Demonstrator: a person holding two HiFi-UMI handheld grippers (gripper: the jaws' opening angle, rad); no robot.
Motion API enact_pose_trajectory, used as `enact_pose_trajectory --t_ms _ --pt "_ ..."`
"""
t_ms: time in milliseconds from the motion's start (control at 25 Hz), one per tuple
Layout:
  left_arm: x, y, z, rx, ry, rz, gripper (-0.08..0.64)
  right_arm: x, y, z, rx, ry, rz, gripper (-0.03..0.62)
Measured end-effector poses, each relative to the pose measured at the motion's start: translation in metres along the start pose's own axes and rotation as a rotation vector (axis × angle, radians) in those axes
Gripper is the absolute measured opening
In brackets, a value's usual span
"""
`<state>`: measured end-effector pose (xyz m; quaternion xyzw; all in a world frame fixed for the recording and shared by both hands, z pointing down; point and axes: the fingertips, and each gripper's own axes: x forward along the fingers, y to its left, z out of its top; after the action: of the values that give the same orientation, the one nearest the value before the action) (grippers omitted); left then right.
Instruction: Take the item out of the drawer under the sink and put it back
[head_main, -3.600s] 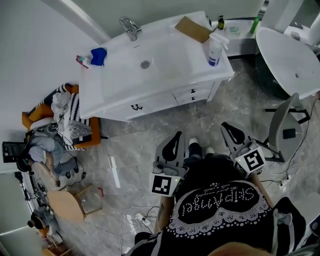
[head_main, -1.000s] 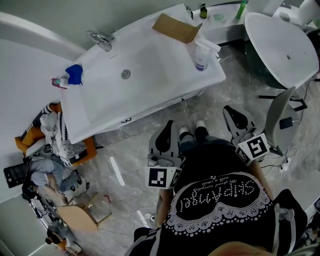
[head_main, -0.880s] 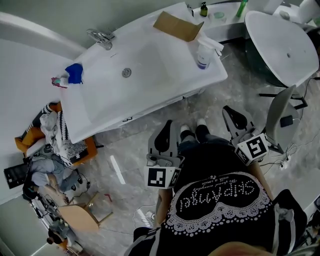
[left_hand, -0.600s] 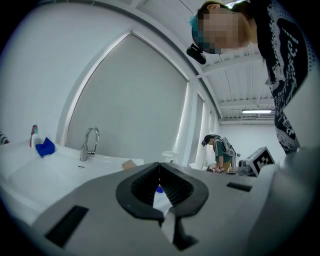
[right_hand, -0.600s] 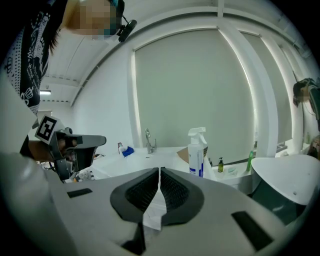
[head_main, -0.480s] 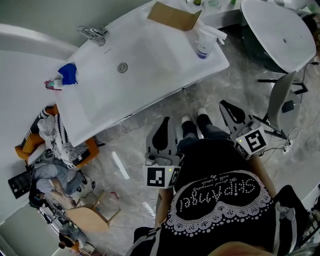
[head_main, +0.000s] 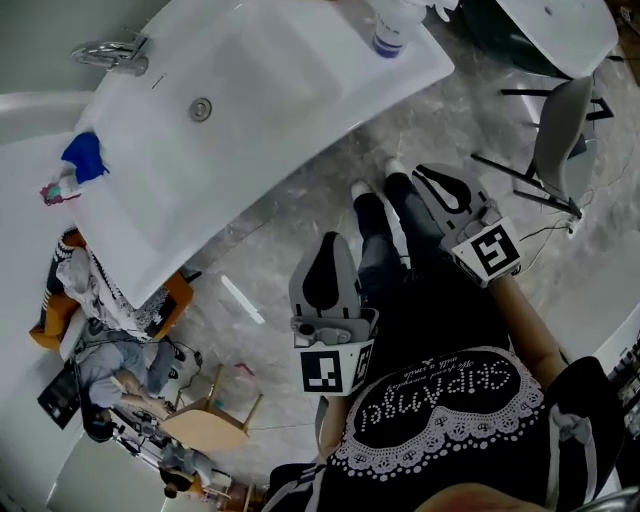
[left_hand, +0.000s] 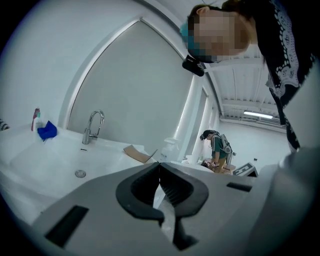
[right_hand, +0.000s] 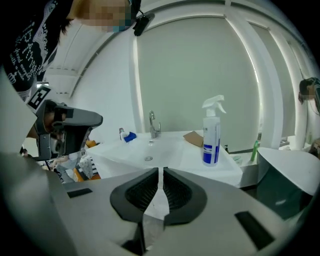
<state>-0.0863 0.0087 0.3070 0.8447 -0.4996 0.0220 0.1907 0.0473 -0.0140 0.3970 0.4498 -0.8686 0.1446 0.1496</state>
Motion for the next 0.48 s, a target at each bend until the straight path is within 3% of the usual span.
enact_pose_trajectory --t_ms 360,480 --pt "0.022 0.004 -0.042 0.007 0.073 -0.033 0.005 0.062 -0.007 -0.078 0.017 0.092 -0.021 0.025" --pt "0.031 -0.005 -0.055 -0.01 0.094 -0.087 0.006 0.098 -0.016 -0.105 0.046 0.058 -0.036 0.052"
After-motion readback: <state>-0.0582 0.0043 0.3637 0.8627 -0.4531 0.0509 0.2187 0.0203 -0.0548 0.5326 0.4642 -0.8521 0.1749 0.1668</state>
